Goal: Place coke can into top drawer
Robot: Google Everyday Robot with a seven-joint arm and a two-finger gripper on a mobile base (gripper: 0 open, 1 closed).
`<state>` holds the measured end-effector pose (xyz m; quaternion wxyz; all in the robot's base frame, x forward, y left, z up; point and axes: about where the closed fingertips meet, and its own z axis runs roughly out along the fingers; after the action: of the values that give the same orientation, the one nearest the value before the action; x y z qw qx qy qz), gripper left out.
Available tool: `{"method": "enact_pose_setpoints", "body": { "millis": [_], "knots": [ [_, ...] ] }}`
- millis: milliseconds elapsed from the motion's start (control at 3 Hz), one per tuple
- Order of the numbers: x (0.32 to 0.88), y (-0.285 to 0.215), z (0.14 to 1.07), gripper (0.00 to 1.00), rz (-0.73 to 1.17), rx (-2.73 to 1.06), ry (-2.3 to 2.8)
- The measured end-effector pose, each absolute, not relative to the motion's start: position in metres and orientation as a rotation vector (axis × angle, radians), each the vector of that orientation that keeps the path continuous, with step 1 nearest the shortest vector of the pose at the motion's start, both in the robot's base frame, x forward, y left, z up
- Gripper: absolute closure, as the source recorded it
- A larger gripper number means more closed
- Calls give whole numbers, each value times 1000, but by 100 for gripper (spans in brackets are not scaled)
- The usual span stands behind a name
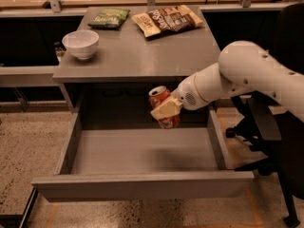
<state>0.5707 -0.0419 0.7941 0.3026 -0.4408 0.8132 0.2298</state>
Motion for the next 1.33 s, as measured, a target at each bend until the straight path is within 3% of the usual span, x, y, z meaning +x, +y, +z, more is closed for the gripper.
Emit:
{"method": "enact_pose_setpoints", "body": {
  "millis": [667,1333],
  "knots": [
    [571,-30,782,100,564,-1270,2124],
    [556,-14,753,100,771,-1240,1856]
  ]
}}
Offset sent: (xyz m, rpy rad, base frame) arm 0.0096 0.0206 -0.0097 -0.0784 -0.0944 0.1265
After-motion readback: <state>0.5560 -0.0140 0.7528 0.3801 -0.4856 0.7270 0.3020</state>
